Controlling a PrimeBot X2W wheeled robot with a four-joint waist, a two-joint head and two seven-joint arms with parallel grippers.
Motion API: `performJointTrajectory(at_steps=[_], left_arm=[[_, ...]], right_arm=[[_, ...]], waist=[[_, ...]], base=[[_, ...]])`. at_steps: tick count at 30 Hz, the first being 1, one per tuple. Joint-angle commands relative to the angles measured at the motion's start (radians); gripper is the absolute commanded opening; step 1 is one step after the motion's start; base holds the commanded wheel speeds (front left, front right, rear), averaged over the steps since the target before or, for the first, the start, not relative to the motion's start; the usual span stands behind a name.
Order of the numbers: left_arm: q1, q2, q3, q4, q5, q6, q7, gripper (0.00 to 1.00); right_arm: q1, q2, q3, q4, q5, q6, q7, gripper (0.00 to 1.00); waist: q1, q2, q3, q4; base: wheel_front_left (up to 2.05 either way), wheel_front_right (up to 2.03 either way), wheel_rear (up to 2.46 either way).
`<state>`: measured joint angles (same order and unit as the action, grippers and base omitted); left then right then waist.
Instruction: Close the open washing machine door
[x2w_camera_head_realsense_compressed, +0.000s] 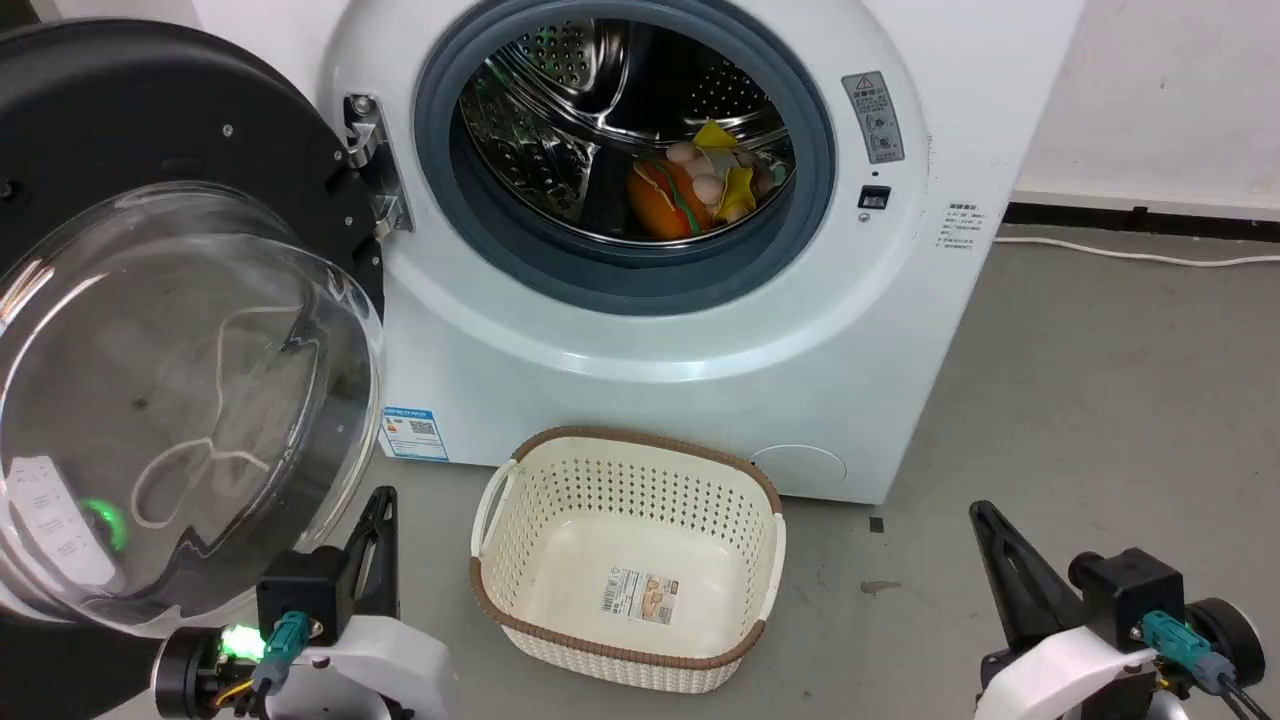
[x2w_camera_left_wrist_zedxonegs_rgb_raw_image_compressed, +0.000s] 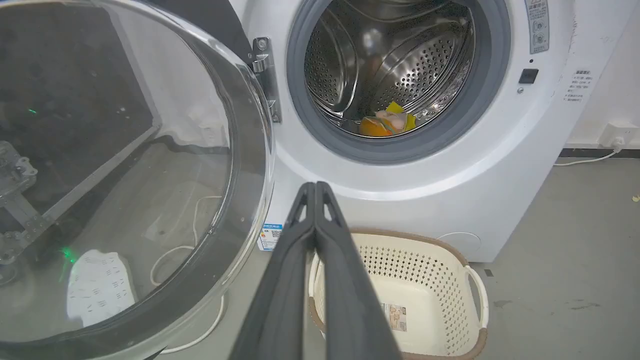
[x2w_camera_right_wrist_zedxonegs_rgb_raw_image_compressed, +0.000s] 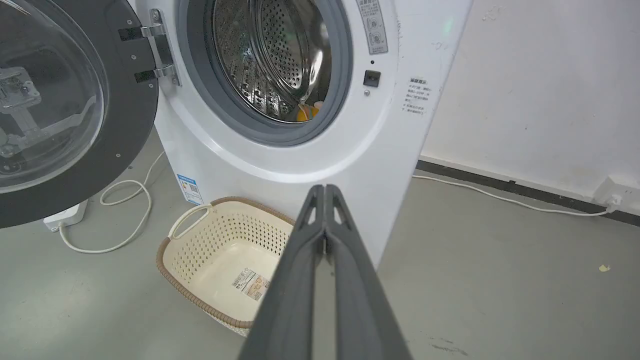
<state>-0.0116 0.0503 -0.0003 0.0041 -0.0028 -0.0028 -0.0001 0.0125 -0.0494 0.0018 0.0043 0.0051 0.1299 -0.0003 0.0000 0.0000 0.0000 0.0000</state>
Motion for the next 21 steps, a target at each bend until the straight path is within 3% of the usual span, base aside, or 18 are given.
performJointTrajectory(at_steps=[1,21], left_arm=[[0.012,0.0,0.0,-0.004,0.003,0.003,0.0,0.0],[0.012,0.0,0.0,-0.004,0.003,0.003,0.0,0.0]], right_arm=[[-0.013,-0.001,-0.002,-0.004,-0.005,0.001,0.0,0.0],[-0.013,-0.001,-0.002,-0.004,-0.005,0.001,0.0,0.0]], waist=[[0.0,0.0,0.0,0.0],[0.0,0.0,0.0,0.0]], base=[[0.0,0.0,0.0],[0.0,0.0,0.0]])
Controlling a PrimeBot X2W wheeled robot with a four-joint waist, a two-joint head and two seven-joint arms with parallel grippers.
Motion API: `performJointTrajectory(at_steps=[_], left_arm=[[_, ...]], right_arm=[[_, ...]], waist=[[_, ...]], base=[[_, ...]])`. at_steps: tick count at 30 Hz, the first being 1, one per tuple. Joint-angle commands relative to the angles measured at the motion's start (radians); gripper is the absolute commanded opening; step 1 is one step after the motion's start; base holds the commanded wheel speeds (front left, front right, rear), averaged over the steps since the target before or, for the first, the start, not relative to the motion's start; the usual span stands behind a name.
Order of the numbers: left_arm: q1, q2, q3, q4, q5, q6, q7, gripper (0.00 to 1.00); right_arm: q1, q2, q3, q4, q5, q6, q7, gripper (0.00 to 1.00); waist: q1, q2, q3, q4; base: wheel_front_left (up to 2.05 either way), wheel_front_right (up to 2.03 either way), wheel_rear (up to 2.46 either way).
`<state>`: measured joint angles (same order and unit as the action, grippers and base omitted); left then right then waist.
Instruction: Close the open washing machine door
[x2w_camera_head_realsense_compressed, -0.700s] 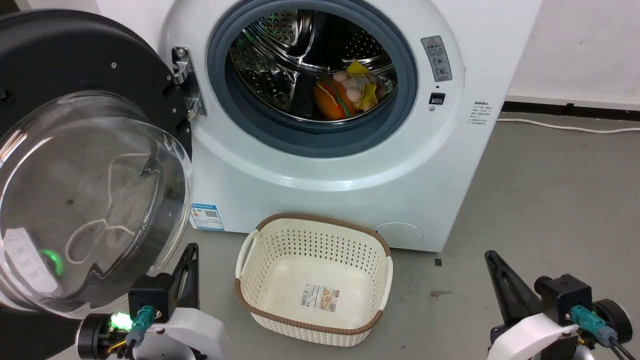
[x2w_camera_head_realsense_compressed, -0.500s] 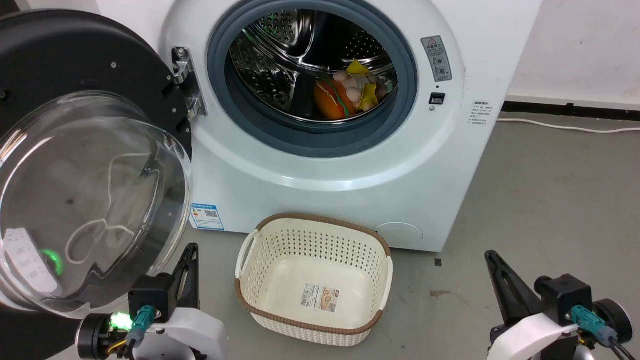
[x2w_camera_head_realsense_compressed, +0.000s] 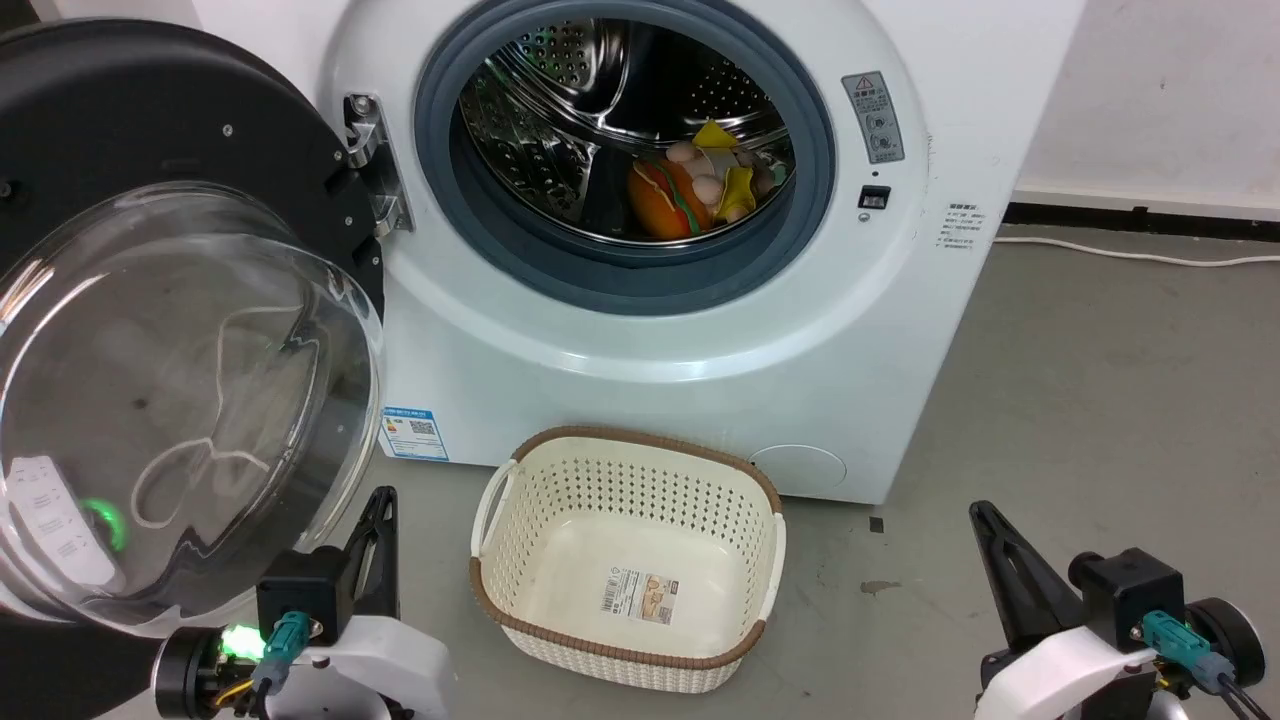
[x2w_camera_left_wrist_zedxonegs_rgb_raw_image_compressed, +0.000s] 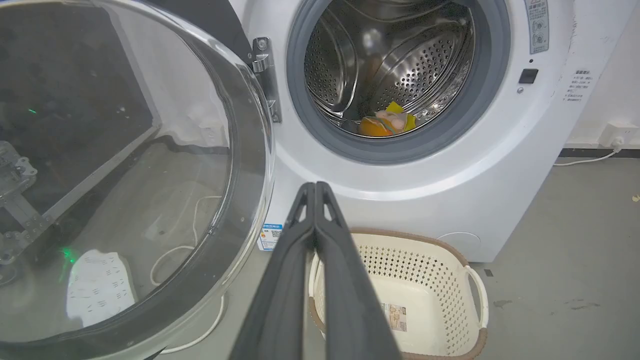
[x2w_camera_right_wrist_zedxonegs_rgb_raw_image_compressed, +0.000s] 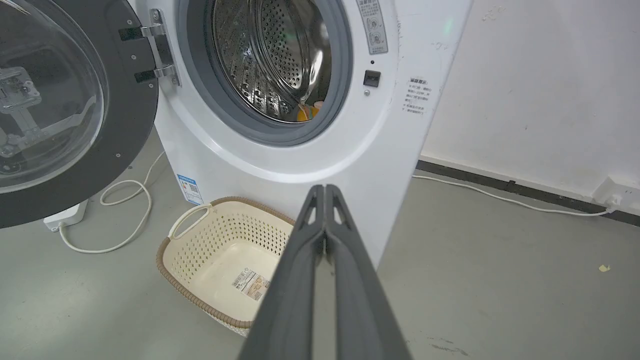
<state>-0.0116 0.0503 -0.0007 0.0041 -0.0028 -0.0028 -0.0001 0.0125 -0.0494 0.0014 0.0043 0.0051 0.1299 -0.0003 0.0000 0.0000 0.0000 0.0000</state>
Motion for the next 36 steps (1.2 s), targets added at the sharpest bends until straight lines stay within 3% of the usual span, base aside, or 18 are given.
performJointTrajectory(at_steps=[1,27,28,36], left_arm=[[0.012,0.0,0.001,-0.004,0.003,0.003,0.0,0.0],[0.012,0.0,0.001,-0.004,0.003,0.003,0.0,0.0],[0.0,0.0,0.0,0.0,0.0,0.0,0.0,1.0],[0.005,0.0,-0.008,0.002,-0.015,-0.002,-0.011,1.0]], right_arm=[[-0.013,-0.001,-0.001,-0.004,-0.005,0.001,0.0,0.0],[-0.013,-0.001,-0.001,-0.004,-0.005,0.001,0.0,0.0],[0.0,0.0,0.0,0.0,0.0,0.0,0.0,1.0],[0.007,0.0,0.005,0.003,0.019,0.0,-0.011,1.0]], waist=[[0.0,0.0,0.0,0.0],[0.0,0.0,0.0,0.0],[0.0,0.0,0.0,0.0],[0.0,0.0,0.0,0.0]], base=[[0.0,0.0,0.0],[0.0,0.0,0.0],[0.0,0.0,0.0],[0.0,0.0,0.0]])
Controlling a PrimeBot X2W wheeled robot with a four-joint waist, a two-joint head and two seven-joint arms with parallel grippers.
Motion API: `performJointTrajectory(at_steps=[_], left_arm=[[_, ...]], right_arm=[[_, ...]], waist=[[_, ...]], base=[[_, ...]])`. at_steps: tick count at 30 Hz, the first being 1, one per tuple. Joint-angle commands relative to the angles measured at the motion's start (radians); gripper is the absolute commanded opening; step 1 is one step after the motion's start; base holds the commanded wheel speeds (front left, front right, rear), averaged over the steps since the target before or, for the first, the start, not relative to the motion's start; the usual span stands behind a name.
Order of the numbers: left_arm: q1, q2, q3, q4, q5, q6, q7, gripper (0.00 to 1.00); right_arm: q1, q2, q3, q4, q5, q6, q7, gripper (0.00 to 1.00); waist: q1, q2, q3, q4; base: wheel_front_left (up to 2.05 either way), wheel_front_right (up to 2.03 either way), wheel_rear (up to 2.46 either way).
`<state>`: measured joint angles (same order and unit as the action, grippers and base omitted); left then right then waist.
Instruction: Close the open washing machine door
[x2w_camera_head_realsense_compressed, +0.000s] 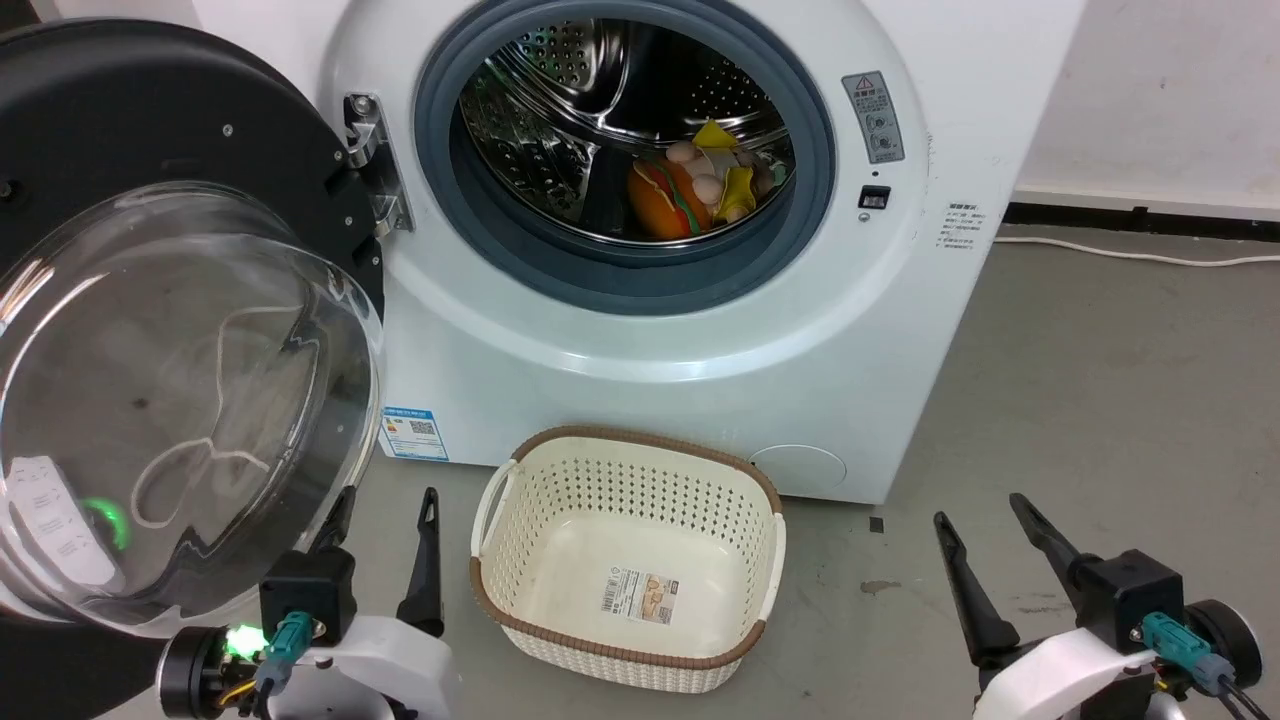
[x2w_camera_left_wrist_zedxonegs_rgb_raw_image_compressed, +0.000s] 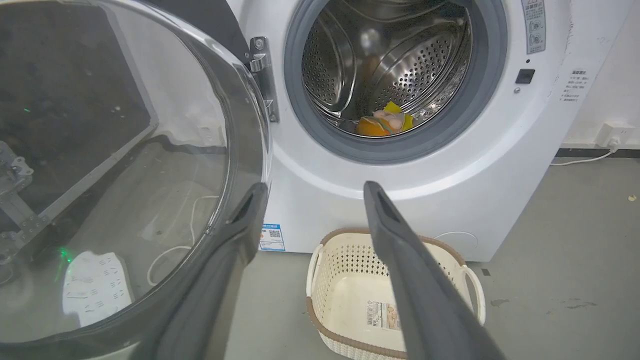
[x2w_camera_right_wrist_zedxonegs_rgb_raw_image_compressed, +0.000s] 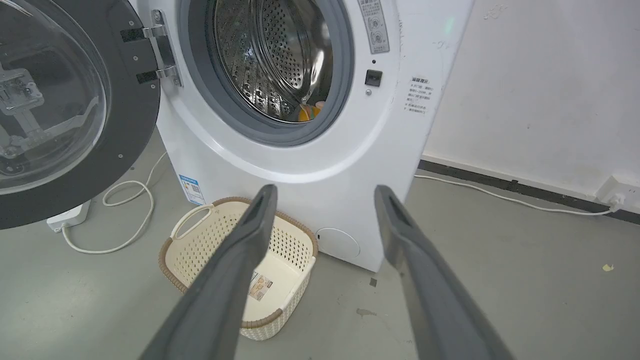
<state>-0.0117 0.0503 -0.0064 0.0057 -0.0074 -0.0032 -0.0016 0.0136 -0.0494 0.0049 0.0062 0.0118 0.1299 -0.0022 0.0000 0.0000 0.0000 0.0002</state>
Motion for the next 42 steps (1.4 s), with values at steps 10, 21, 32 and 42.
performJointTrajectory(at_steps=[10,21,32,42], left_arm=[[0.011,0.0,-0.016,0.006,-0.035,-0.005,-0.028,0.0],[0.018,0.001,-0.033,0.007,-0.068,-0.013,-0.051,0.0],[-0.001,0.003,-0.02,-0.052,-0.1,-0.017,-0.075,0.0],[-0.045,0.017,0.054,-0.169,-0.129,-0.012,-0.096,0.0]], right_arm=[[0.016,0.0,0.007,0.005,0.045,0.0,-0.028,1.0],[0.027,0.0,0.014,0.012,0.085,0.0,-0.051,1.0],[0.039,0.0,0.007,0.015,0.118,0.0,-0.074,1.0],[0.052,0.0,-0.006,0.019,0.152,0.0,-0.095,1.0]], waist=[[0.0,0.0,0.0,0.001],[0.0,0.0,-0.002,0.003],[0.0,0.0,-0.003,0.015],[0.0,0.0,-0.005,0.04]], base=[[0.0,0.0,0.0],[0.0,0.0,0.0],[0.0,0.0,0.0],[0.0,0.0,0.0]])
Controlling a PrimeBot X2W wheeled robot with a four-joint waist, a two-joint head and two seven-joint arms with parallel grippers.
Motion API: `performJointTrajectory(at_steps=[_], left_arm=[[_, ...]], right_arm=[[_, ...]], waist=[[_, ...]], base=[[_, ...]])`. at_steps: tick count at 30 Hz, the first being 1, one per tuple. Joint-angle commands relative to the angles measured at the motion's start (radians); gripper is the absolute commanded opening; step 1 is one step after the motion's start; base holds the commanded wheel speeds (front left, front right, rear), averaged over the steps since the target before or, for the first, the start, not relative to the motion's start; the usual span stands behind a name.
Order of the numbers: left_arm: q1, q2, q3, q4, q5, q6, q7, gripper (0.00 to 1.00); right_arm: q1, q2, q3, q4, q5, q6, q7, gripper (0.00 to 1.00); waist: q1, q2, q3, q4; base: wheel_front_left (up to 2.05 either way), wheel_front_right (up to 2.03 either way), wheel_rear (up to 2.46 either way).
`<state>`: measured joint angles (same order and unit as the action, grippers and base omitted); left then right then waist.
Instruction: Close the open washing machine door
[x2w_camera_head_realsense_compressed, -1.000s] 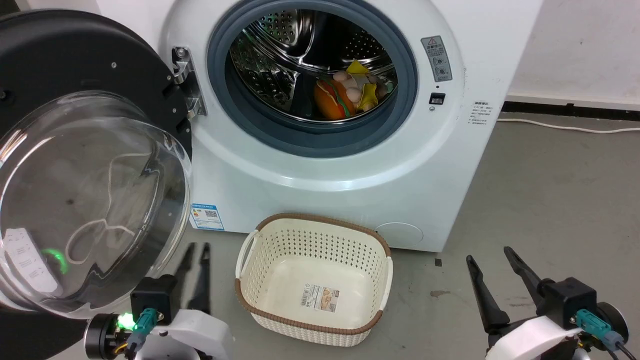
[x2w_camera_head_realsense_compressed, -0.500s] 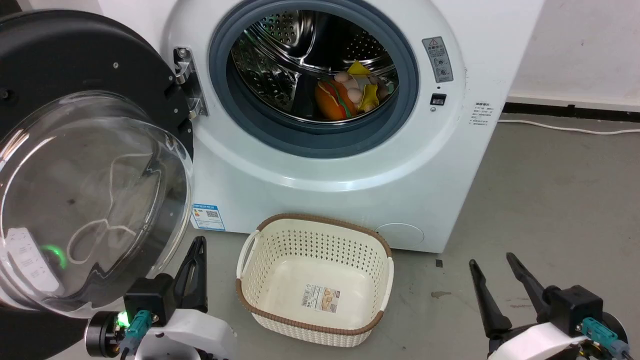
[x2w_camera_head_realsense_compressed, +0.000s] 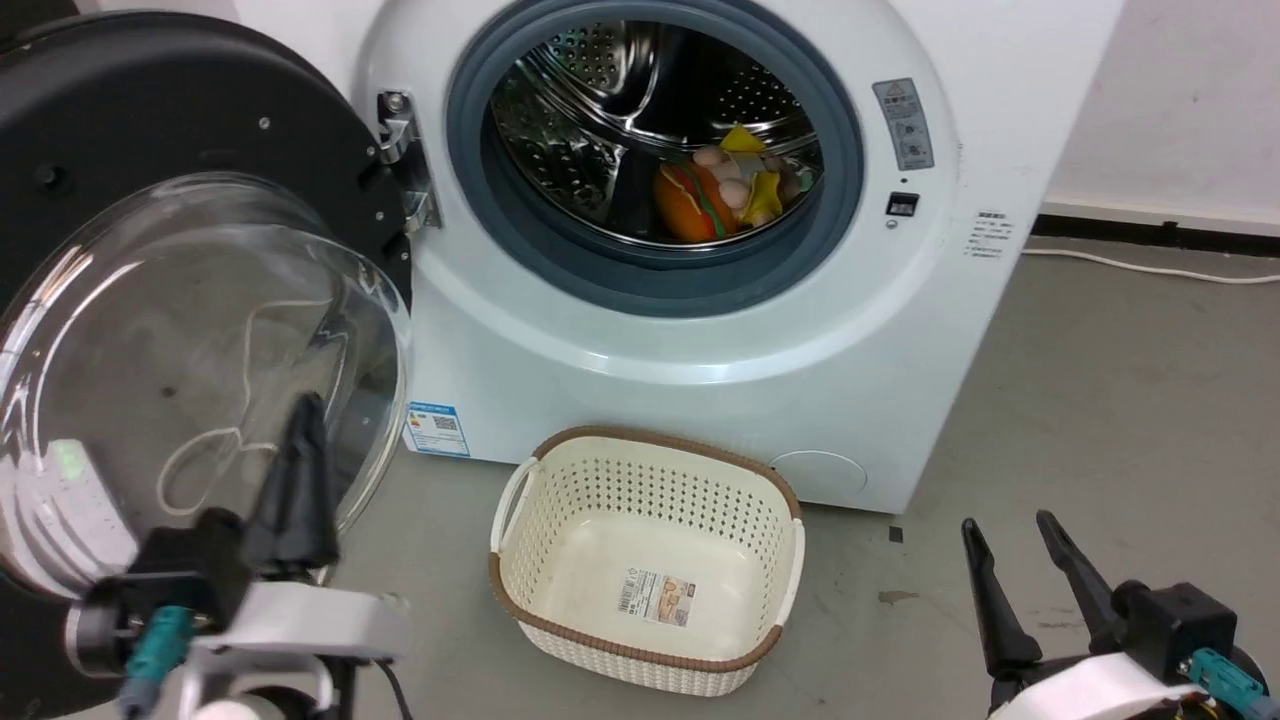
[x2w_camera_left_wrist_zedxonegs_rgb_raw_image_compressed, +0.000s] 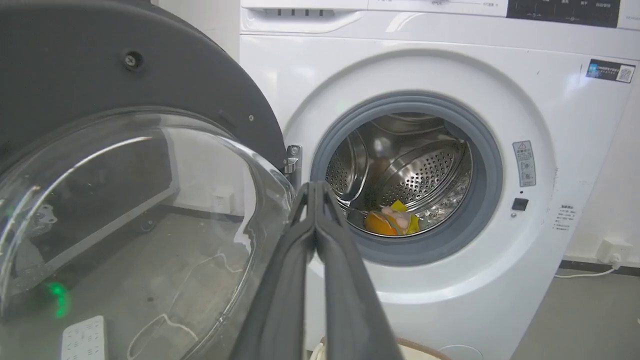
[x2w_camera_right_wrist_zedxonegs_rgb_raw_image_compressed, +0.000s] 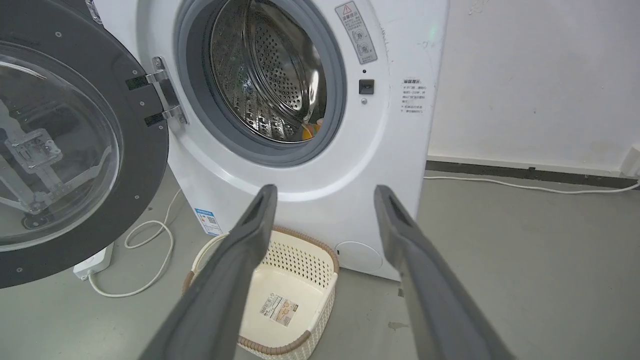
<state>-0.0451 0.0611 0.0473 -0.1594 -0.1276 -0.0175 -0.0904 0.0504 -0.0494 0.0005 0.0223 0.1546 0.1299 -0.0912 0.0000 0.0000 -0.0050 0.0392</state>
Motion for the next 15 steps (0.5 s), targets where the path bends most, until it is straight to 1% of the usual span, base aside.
performJointTrajectory(at_steps=[1,6,12,13,15], left_arm=[[-0.016,0.01,0.01,-0.017,-0.01,0.002,-0.009,0.0],[-0.042,0.029,0.07,-0.068,-0.034,0.003,-0.019,0.0],[-0.068,0.062,0.165,-0.105,-0.065,0.011,-0.032,0.0],[-0.079,0.08,0.225,-0.11,-0.087,0.016,-0.038,0.0],[-0.082,0.092,0.267,-0.109,-0.097,0.019,-0.042,0.0]], right_arm=[[0.018,0.0,-0.004,0.004,0.013,0.0,-0.008,1.0],[0.027,0.0,-0.01,0.008,0.032,0.0,-0.019,1.0],[0.035,0.0,-0.016,0.012,0.052,0.0,-0.031,1.0],[0.036,0.0,-0.019,0.013,0.061,0.0,-0.037,1.0],[0.037,0.0,-0.02,0.015,0.066,0.0,-0.042,1.0]], waist=[[0.0,0.0,-0.001,0.006],[0.0,0.0,-0.001,0.031],[0.0,0.0,0.003,0.07],[0.0,0.0,0.009,0.092],[0.0,0.0,0.013,0.106]], base=[[0.0,0.0,0.0],[0.0,0.0,0.0],[0.0,0.0,0.0],[0.0,0.0,0.0],[0.0,0.0,0.0]])
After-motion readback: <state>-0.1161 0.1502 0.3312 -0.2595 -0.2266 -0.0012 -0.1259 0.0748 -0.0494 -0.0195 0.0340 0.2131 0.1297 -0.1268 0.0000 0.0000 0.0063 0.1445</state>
